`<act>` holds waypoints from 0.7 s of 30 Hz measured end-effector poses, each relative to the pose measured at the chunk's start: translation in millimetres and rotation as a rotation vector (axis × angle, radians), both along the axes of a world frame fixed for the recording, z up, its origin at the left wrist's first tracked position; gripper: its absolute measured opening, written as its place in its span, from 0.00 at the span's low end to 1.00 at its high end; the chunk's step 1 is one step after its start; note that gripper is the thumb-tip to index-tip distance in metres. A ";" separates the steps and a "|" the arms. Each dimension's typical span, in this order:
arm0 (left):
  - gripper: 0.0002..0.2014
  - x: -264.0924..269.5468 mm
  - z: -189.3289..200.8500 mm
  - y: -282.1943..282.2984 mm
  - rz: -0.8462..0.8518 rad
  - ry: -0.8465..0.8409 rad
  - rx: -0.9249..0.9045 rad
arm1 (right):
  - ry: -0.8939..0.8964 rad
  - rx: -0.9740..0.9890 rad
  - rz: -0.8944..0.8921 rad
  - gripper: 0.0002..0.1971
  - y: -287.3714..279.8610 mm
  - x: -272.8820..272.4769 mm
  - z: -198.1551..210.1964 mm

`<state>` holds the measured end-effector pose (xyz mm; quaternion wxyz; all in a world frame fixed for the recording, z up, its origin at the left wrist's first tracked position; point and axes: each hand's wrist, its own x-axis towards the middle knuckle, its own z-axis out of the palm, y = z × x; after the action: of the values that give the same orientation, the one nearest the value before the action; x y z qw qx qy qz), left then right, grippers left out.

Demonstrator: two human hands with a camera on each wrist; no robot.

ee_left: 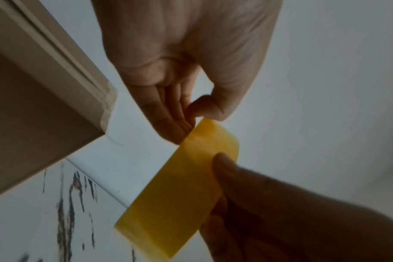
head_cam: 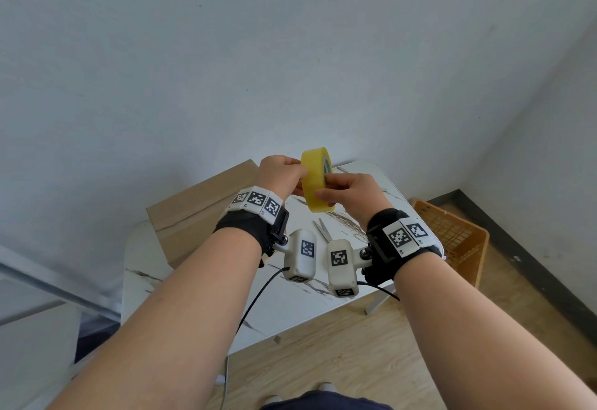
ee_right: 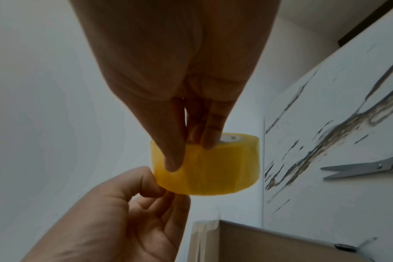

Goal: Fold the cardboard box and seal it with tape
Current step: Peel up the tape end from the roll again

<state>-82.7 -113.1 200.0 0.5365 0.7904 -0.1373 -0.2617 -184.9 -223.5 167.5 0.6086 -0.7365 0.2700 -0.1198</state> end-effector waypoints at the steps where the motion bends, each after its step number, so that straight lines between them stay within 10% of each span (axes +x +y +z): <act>1: 0.11 0.6 0.4 0.7 0.004 0.016 -0.012 | 0.001 0.004 0.000 0.20 -0.9 -0.1 -0.1; 21: 0.17 -0.8 10.8 -1.3 0.029 0.072 -0.038 | -0.020 -0.016 0.017 0.16 3.4 -0.5 7.0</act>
<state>-83.6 -114.4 210.8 0.5597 0.7721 -0.1115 -0.2796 -185.4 -220.1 174.5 0.6063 -0.7423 0.2569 -0.1242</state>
